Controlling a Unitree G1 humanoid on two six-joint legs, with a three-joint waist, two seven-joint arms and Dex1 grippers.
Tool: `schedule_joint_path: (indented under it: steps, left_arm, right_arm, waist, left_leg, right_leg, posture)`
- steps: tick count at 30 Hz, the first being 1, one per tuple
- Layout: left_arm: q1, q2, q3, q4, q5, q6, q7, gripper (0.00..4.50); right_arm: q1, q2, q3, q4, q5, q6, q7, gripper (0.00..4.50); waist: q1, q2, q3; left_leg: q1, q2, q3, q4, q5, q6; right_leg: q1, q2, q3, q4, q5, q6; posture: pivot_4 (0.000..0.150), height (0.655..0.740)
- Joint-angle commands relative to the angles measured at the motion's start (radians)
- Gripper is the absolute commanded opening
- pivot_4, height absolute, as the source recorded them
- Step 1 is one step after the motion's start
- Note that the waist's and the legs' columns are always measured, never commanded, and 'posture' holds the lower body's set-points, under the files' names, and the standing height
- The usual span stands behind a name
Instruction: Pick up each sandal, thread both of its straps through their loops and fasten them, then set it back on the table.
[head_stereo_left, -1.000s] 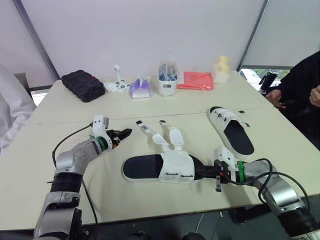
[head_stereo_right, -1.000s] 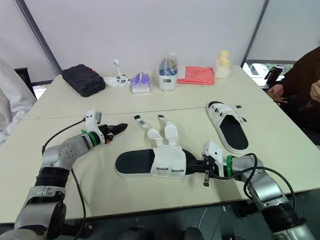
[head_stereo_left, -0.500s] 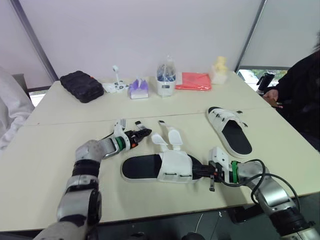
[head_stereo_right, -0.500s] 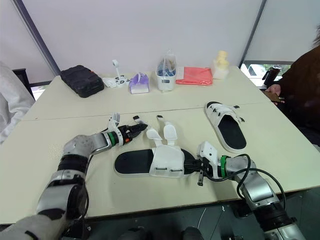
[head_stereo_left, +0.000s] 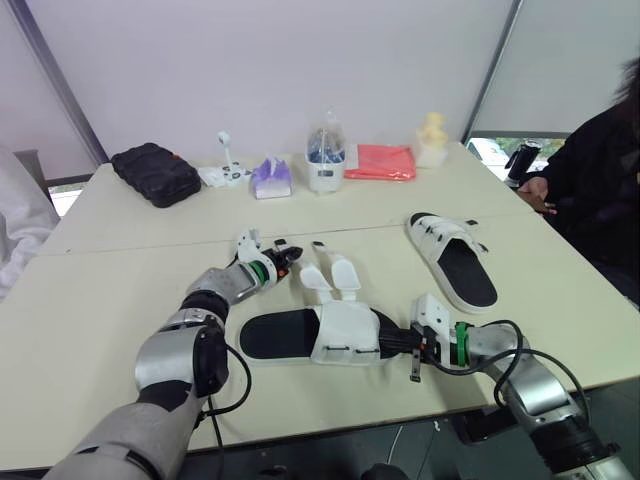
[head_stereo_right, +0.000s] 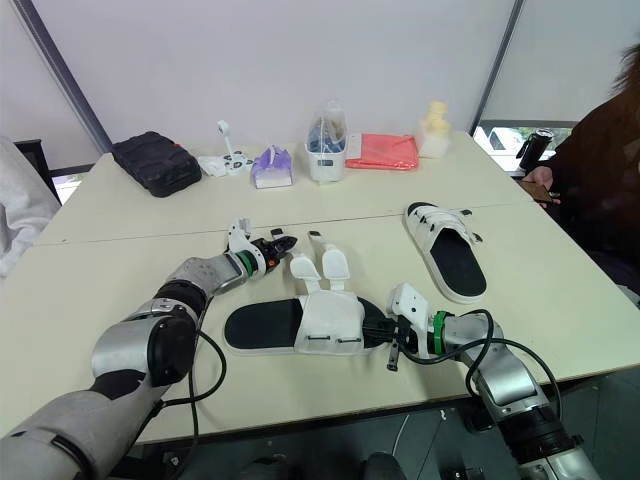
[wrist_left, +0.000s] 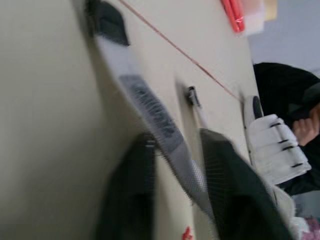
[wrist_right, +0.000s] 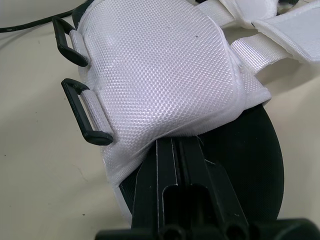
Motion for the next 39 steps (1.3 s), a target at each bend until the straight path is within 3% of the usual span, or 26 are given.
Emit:
schedule_joint_path:
  steps: [1, 7, 12, 14, 19, 24, 28, 31, 34, 36, 39]
  left_arm:
    - [-0.027, 0.009, 0.024, 0.003, 0.024, -0.038, -0.013, 0.05]
    - [-0.049, 0.028, 0.034, -0.001, 0.046, -0.065, -0.087, 0.05]
    - [-0.102, 0.053, -0.123, -0.078, 0.194, -0.185, -0.354, 0.05]
    - [-0.117, 0.063, -0.207, -0.170, 0.254, -0.281, -0.494, 0.05]
    - [-0.039, 0.068, -0.374, -0.430, 0.372, -0.521, -0.651, 0.05]
    - [0.210, 0.148, -0.557, -0.785, 0.494, -0.960, -0.793, 0.05]
    - [0.342, 0.204, -0.610, -0.854, 0.522, -1.345, -0.797, 0.05]
    - [0.360, 0.227, -0.628, -0.794, 0.540, -1.631, -0.748, 0.05]
    - [0.321, 0.260, -0.642, -0.648, 0.670, -2.021, -0.690, 0.05]
    - [0.307, 0.278, -0.646, -0.600, 0.752, -2.120, -0.647, 0.05]
    - [0.315, 0.304, -0.649, -0.600, 0.880, -2.125, -0.542, 0.05]
  right_arm:
    - [0.017, 0.006, 0.021, 0.016, -0.033, 0.009, -0.021, 0.00]
    - [0.019, 0.002, 0.020, 0.024, -0.036, 0.002, -0.026, 0.00]
    - [0.013, -0.008, 0.019, 0.042, -0.047, -0.017, -0.020, 0.00]
    - [0.008, -0.011, 0.016, 0.059, -0.053, -0.028, -0.018, 0.00]
    - [0.000, -0.017, 0.017, 0.080, -0.055, -0.044, -0.011, 0.00]
    - [-0.016, -0.022, 0.018, 0.117, -0.060, -0.063, -0.004, 0.00]
    - [-0.028, -0.016, 0.014, 0.154, -0.067, -0.083, -0.013, 0.00]
    - [-0.038, -0.011, 0.012, 0.180, -0.072, -0.099, -0.018, 0.00]
    - [-0.047, -0.006, 0.011, 0.202, -0.074, -0.110, -0.020, 0.00]
    - [-0.052, -0.006, 0.013, 0.217, -0.076, -0.119, -0.019, 0.00]
    - [-0.060, -0.006, 0.016, 0.235, -0.079, -0.129, -0.016, 0.00]
  waist:
    - [-0.001, 0.000, 0.000]
    - [-0.001, 0.000, 0.000]
    - [0.000, -0.001, 0.000]
    - [0.000, -0.001, 0.000]
    - [-0.001, -0.001, 0.000]
    - [-0.004, 0.001, -0.001]
    - [0.004, 0.001, -0.001]
    - [0.015, 0.001, -0.001]
    - [0.023, 0.001, -0.001]
    - [0.023, 0.001, -0.001]
    - [0.023, 0.001, -0.001]
  left_leg:
    - [0.000, 0.000, 0.000, 0.000, 0.000, 0.000]
    - [0.000, 0.000, 0.000, 0.000, 0.000, 0.000]
    - [0.000, 0.000, 0.000, 0.000, 0.000, 0.000]
    - [0.000, 0.000, 0.000, 0.000, 0.000, 0.000]
    - [0.000, 0.000, 0.000, 0.000, 0.000, 0.000]
    - [0.000, 0.000, 0.001, -0.002, 0.000, 0.000]
    - [0.001, 0.000, 0.001, -0.003, 0.000, 0.000]
    - [0.001, 0.000, 0.001, -0.003, -0.003, 0.005]
    - [0.002, 0.000, 0.001, -0.002, -0.003, 0.006]
    - [0.003, 0.000, 0.001, -0.002, -0.003, 0.006]
    - [0.003, 0.000, 0.002, -0.002, -0.004, 0.007]
  right_leg:
    - [0.000, 0.000, 0.000, 0.000, 0.000, 0.000]
    - [0.000, 0.000, 0.000, 0.000, 0.000, 0.000]
    - [0.000, 0.000, 0.000, 0.000, 0.000, 0.000]
    - [0.000, 0.000, 0.000, 0.000, 0.000, 0.000]
    - [0.000, 0.000, 0.000, 0.000, 0.000, 0.000]
    - [0.000, 0.000, 0.002, -0.001, 0.000, 0.000]
    - [0.000, -0.001, 0.003, -0.002, 0.001, -0.002]
    - [0.001, -0.001, 0.002, -0.004, 0.002, -0.004]
    - [0.002, -0.001, 0.002, -0.004, 0.002, -0.004]
    - [0.002, -0.001, 0.001, -0.004, 0.003, -0.004]
    - [0.002, -0.001, 0.001, -0.004, 0.003, -0.004]
  posture:
    - [0.150, 0.7400]
    - [0.150, 0.7400]
    - [0.150, 0.7400]
    - [0.150, 0.7400]
    - [0.150, 0.7400]
    - [0.150, 0.7400]
    - [0.150, 0.7400]
    - [0.150, 0.7400]
    - [0.150, 0.7400]
    - [0.150, 0.7400]
    - [0.150, 0.7400]
